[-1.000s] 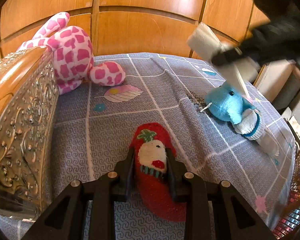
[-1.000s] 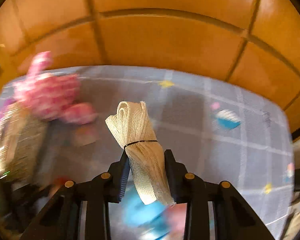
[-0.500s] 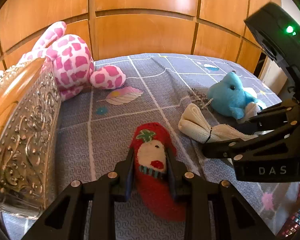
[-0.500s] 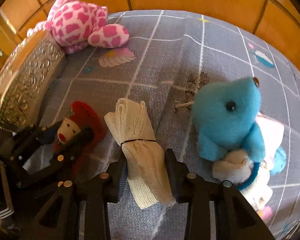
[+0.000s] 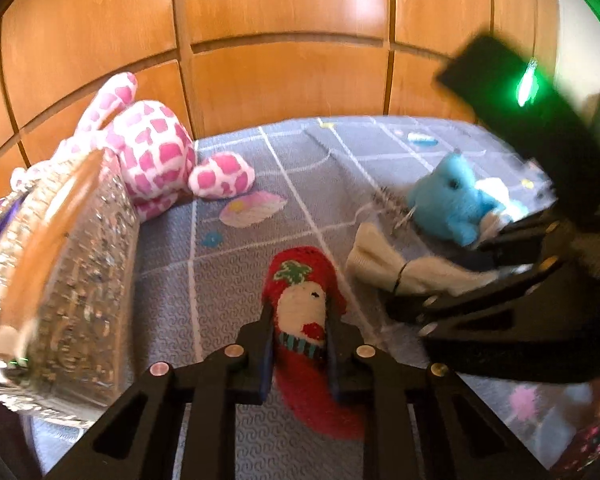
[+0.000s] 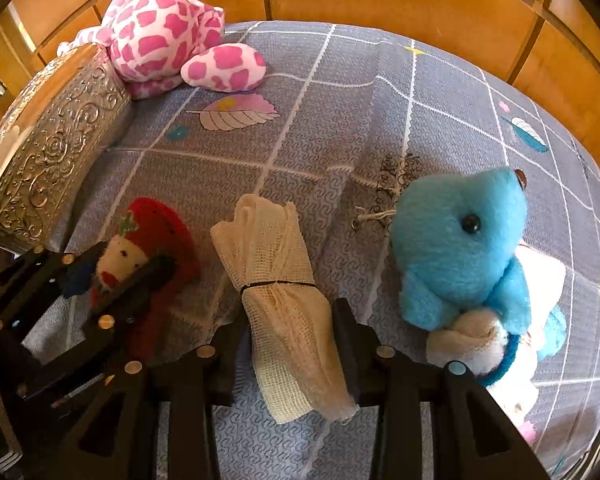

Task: Organize soft objects
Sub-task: 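Lift the red sock doll with the left gripper while the right gripper lifts the cloth bundle, then carry the red sock doll into the gold tray with the left gripper and release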

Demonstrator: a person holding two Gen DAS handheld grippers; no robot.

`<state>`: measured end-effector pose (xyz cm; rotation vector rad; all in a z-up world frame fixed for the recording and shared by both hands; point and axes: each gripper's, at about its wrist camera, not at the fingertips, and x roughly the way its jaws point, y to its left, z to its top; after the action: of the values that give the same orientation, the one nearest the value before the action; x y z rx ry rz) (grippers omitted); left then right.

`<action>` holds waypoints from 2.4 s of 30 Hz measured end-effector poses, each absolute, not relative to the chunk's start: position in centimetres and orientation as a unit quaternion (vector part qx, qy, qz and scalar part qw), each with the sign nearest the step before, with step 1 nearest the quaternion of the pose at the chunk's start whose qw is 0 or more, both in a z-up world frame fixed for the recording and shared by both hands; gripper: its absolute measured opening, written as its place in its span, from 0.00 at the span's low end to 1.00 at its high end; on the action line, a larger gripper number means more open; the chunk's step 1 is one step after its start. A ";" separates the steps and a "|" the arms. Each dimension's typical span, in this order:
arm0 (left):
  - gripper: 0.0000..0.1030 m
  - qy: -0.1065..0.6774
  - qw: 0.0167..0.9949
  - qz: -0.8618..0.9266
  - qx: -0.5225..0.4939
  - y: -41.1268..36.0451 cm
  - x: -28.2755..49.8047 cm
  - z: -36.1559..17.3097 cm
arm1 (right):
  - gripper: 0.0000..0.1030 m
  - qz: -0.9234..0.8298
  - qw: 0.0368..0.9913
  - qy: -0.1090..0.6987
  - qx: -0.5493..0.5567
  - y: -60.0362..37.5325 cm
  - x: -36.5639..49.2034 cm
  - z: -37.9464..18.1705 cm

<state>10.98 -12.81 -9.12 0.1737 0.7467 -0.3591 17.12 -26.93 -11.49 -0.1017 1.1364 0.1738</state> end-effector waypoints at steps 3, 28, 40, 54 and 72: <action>0.20 0.343 0.920 -0.178 0.072 -12.5 10.4 -7.0 | 0.37 0.081 0.839 0.535 -0.061 -26.4 17.5 -12.0; 0.20 0.295 0.943 -0.150 0.025 -8.1 7.3 0.6 | 0.36 0.074 0.847 0.517 -0.101 -23.5 14.9 -12.7; 0.20 0.286 0.952 -0.106 0.001 -3.4 8.0 2.3 | 0.36 0.072 0.847 0.514 -0.115 -23.2 14.9 -12.7; 0.20 0.293 0.955 0.030 -0.035 8.9 9.5 2.7 | 0.36 0.070 0.848 0.510 -0.127 -22.2 14.4 -12.8; 0.21 0.335 0.926 0.154 -0.078 19.8 3.0 -2.7 | 0.36 0.070 0.850 0.502 -0.143 -21.6 13.6 -12.8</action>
<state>3.04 19.83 -2.71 -0.1599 0.6871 0.3165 13.55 -21.56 -12.85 -0.3021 1.0571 0.1483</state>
